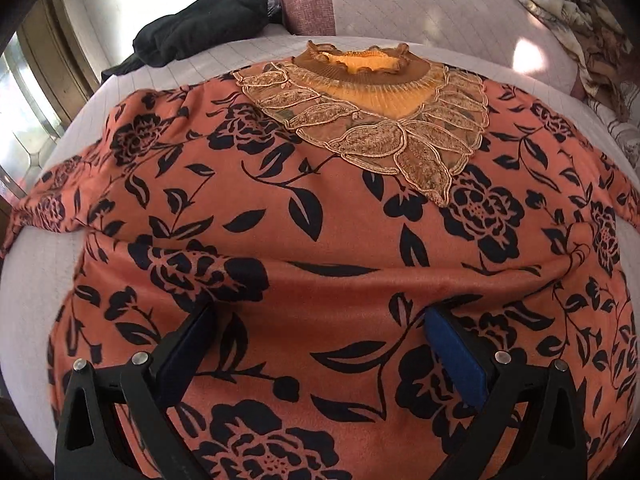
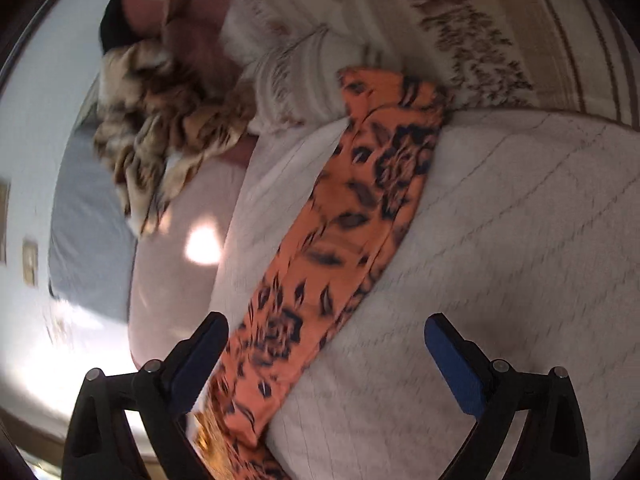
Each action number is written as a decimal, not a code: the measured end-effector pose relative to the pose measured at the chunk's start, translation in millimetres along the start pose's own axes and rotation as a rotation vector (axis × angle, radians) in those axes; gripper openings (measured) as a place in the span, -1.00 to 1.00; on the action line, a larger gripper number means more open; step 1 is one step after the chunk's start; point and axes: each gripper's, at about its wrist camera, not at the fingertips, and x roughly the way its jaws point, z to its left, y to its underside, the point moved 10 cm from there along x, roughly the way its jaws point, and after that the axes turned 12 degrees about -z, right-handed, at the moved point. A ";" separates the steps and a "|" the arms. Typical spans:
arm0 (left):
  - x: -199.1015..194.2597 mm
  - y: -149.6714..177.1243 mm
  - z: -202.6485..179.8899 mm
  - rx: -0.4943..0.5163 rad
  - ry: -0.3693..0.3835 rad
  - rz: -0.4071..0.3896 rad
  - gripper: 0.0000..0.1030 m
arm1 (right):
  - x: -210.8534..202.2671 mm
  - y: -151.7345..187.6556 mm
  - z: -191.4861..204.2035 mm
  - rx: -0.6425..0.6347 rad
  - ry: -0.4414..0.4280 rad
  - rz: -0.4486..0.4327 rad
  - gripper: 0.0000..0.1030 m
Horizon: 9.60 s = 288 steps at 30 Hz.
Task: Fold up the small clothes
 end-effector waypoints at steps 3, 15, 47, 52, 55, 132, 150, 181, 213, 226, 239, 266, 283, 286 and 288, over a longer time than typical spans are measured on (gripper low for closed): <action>-1.6 0.7 -2.1 0.005 -0.005 -0.009 1.00 | 18.6 -48.4 -21.6 0.098 -0.009 -0.062 0.47; 4.0 -7.7 1.5 -0.015 -0.025 0.003 1.00 | 70.3 -92.1 -21.7 -0.034 0.063 -0.131 -0.78; -45.9 -52.6 233.9 -0.376 -0.407 -0.180 1.00 | -13.1 549.0 299.1 -0.431 -0.616 0.807 -0.41; -44.6 -60.4 230.0 -0.361 -0.384 -0.203 1.00 | -46.8 517.4 308.4 -0.494 -0.697 0.765 0.73; -39.3 -64.9 220.5 -0.356 -0.333 -0.213 1.00 | -47.9 456.7 303.5 -0.616 -0.653 0.621 0.67; -58.7 -196.1 142.8 -0.348 0.012 -0.372 -0.84 | 48.5 309.3 164.9 -0.671 -0.271 0.447 -0.13; -74.1 -94.0 231.1 -0.412 -0.243 -0.252 0.58 | 7.3 266.9 195.2 -0.613 -0.373 0.369 0.15; 18.6 -51.3 271.0 -0.469 -0.275 0.070 0.57 | 39.0 495.5 310.1 -1.319 -0.423 0.479 -0.91; 1.5 -72.3 250.5 -0.410 -0.349 -0.011 0.58 | 80.0 363.8 198.0 -0.528 -0.002 0.623 -0.73; -4.3 -80.5 248.5 -0.476 -0.304 -0.069 0.59 | 5.9 277.3 282.7 -0.681 -0.617 0.225 -0.88; -2.7 -105.2 180.4 -0.271 -0.234 -0.148 0.59 | 53.9 238.6 177.1 -0.741 -0.208 0.222 -0.66; 27.0 -91.7 113.2 -0.038 -0.168 -0.023 0.76 | 66.5 365.6 191.6 -0.883 -0.331 0.641 -0.36; 39.4 -95.0 153.6 -0.095 -0.291 -0.025 0.81 | 118.7 288.1 182.9 -0.840 -0.180 0.373 -0.34; 34.3 -97.9 145.4 -0.082 -0.277 -0.050 0.81 | 98.1 307.1 202.0 -0.849 -0.264 0.427 -0.32; 30.9 -97.6 137.9 -0.075 -0.270 -0.060 0.81 | 86.0 332.5 206.8 -0.834 -0.316 0.512 -0.31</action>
